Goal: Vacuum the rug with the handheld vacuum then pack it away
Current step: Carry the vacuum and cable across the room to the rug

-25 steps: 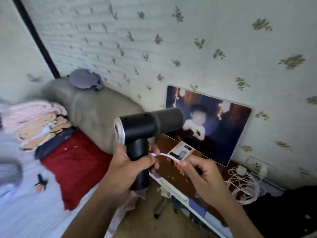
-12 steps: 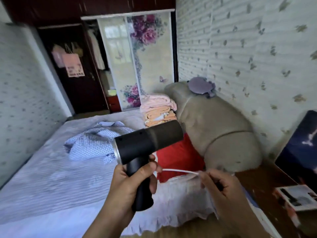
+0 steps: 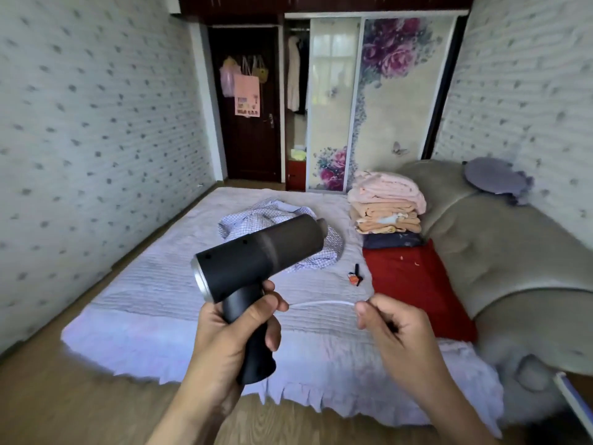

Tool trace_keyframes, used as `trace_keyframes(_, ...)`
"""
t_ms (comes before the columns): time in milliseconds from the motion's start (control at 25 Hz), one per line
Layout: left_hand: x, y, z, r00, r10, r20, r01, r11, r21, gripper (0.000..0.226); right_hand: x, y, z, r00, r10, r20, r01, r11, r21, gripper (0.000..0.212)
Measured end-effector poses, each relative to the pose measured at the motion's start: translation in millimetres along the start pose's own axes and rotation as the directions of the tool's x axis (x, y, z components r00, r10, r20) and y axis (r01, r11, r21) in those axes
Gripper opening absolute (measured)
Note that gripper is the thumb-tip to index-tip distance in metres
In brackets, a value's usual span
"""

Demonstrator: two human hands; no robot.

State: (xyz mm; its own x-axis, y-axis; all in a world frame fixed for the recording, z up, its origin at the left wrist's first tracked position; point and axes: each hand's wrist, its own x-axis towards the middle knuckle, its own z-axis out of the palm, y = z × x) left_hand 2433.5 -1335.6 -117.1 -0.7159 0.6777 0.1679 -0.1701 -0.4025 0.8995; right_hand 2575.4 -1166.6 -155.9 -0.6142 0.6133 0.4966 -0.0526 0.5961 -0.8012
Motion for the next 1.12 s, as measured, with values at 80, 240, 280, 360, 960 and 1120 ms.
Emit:
trace_keyframes(80, -7.3, 10.8, -41.7, 0.997, 0.011, -0.074, -0.011, 1.0, -0.003, 0.023, 8.3, -14.3, 42.3, 0.997, 0.002, 0.075, -0.005, 0.999, 0.037, 0.035)
trace_keyframes(240, -15.9, 29.7, -116.5, 0.973, 0.049, -0.228, -0.05, 0.999, 0.005, 0.028, 26.6, -25.2, 131.0, 0.971, -0.006, 0.238, -0.025, 0.992, 0.126, 0.033)
trace_keyframes(280, -13.9, 33.8, -133.5, 0.96, 0.061, -0.273, -0.062, 0.998, 0.008, 0.03, 33.4, -26.0, 154.0, 0.964, -0.007, 0.267, -0.033, 0.989, 0.147, 0.033)
trace_keyframes(360, -4.6, 37.9, -165.8, 0.923, 0.083, -0.375, -0.084, 0.996, 0.014, 0.031, 52.1, -26.2, 198.4, 0.945, -0.021, 0.327, -0.041, 0.982, 0.184, 0.031)
trace_keyframes(960, 191.5, 106.3, -321.6, 0.797, 0.246, -0.552, -0.17, 0.968, 0.186, 0.026, 265.2, -10.1, 432.6, 0.872, -0.163, 0.461, -0.059, 0.901, 0.43, 0.031)
trace_keyframes(1120, 234.4, 131.1, -393.1, 0.797, 0.255, -0.548, -0.206, 0.967, 0.151, 0.033, 303.1, -22.7, 507.4, 0.844, -0.168, 0.51, -0.092, 0.89, 0.446, 0.031)
